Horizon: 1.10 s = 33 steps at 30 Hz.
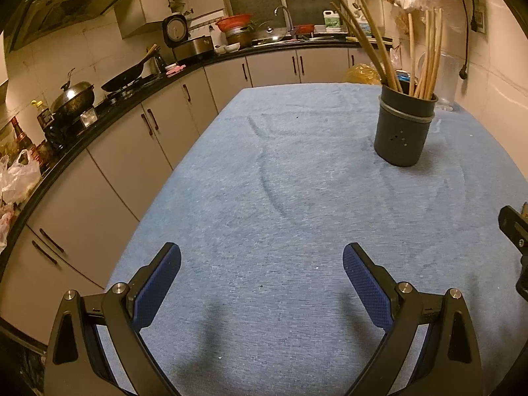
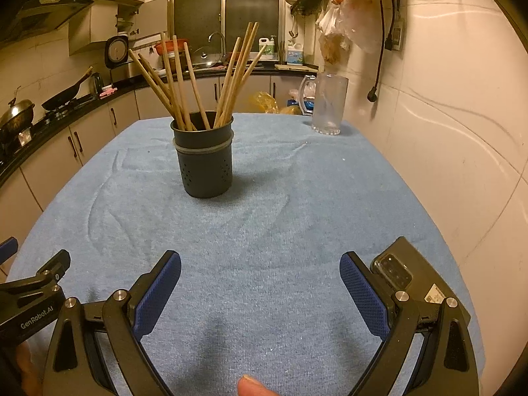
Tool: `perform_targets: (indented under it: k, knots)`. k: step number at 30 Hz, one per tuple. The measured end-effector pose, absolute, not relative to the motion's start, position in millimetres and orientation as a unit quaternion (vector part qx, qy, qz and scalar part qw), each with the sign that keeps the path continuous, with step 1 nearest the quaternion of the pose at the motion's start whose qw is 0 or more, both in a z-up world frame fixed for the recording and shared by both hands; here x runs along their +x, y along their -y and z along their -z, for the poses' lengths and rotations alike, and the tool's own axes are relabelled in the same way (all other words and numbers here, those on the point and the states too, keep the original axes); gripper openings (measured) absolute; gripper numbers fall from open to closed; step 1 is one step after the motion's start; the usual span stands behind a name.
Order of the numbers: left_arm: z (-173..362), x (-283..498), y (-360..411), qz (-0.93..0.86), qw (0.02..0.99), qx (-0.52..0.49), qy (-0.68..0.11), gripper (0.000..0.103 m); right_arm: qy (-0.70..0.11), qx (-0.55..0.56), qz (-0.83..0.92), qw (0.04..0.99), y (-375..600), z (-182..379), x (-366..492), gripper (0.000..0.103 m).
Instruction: Organize utensils
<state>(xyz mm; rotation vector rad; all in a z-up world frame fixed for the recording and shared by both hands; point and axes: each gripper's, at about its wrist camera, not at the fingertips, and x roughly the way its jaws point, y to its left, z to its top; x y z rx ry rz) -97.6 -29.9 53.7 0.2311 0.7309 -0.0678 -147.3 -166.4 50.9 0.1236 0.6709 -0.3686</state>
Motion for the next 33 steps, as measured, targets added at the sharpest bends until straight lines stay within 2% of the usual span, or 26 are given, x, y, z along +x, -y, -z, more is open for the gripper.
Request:
perform_targets:
  k: [33]
  knots:
    - [-63,-114,41,0.039,0.932,0.118,-0.34,0.098,-0.315,0.057,0.179,0.93,165,-60,-157,0.099]
